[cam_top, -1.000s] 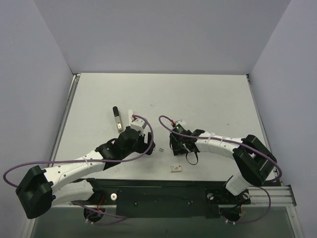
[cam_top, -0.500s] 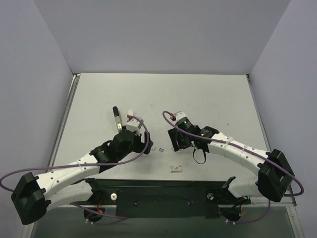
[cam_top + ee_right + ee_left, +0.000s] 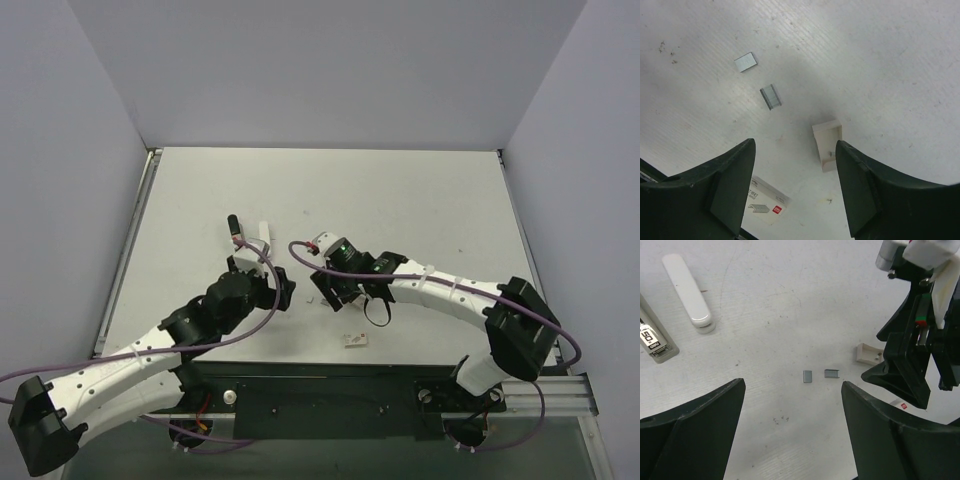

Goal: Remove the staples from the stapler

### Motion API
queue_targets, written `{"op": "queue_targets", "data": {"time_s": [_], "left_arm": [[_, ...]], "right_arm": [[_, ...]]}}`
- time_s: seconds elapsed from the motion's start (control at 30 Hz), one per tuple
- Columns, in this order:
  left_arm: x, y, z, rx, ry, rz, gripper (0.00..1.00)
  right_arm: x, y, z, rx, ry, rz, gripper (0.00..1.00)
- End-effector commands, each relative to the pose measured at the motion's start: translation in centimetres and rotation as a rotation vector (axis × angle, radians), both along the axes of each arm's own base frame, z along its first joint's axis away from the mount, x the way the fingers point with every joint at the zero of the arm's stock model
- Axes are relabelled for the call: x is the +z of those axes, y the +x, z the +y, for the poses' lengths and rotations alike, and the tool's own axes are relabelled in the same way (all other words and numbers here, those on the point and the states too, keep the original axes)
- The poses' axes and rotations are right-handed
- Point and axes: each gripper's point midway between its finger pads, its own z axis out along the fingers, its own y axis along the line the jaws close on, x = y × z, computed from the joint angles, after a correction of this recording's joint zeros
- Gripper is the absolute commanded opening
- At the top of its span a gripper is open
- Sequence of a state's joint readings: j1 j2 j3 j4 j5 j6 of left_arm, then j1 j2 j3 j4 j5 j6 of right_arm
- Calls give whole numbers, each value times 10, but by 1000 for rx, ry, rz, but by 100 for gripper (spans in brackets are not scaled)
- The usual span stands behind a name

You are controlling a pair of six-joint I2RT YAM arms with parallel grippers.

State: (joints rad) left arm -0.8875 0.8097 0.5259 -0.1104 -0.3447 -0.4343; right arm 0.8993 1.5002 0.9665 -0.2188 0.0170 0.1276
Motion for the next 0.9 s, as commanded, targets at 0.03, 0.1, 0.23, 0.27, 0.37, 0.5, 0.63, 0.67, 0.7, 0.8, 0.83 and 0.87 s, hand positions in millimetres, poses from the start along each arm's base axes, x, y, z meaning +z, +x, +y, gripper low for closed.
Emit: {"op": "queue_targets", "data": {"time_s": [0.03,0.1,0.23,0.27,0.37,0.5,0.63,0.67,0.7,0.8,0.83,0.87], "left_arm": [[7,6,18,70,-5,-72,89],[8,5,24,89,-14,-86,89],[4,4,28,100,-11,-90,89],[3,4,28,99,-10,-88,89],[4,3,31,109,-12,-89,89],[8,2,43,155,-36,-108,89],[12,0,53,193,-60,-127,89],[12,0,55,199,-63,-130,89],[14,0,57,209,-70,-135,89],[14,-1,60,219,-72,-137,89],[14,-1,60,219,-72,-137,89],[15,-1,60,218,-76,-137,89]], "right_arm": [[10,2,34,208,14,-75,62],[11,1,44,274,37,-113,63],[7,-3,53,387,45,-123,64],[6,-4,55,400,47,-114,64],[-1,-6,57,439,35,-94,64],[-12,-5,57,448,28,-61,62],[-22,-7,59,459,26,-37,61],[-24,-6,58,457,21,-33,60],[-24,-6,59,457,22,-36,60],[-31,-6,57,454,5,-27,59],[-32,-6,56,454,-1,-24,58],[-34,-6,55,454,-8,-17,58]]}}
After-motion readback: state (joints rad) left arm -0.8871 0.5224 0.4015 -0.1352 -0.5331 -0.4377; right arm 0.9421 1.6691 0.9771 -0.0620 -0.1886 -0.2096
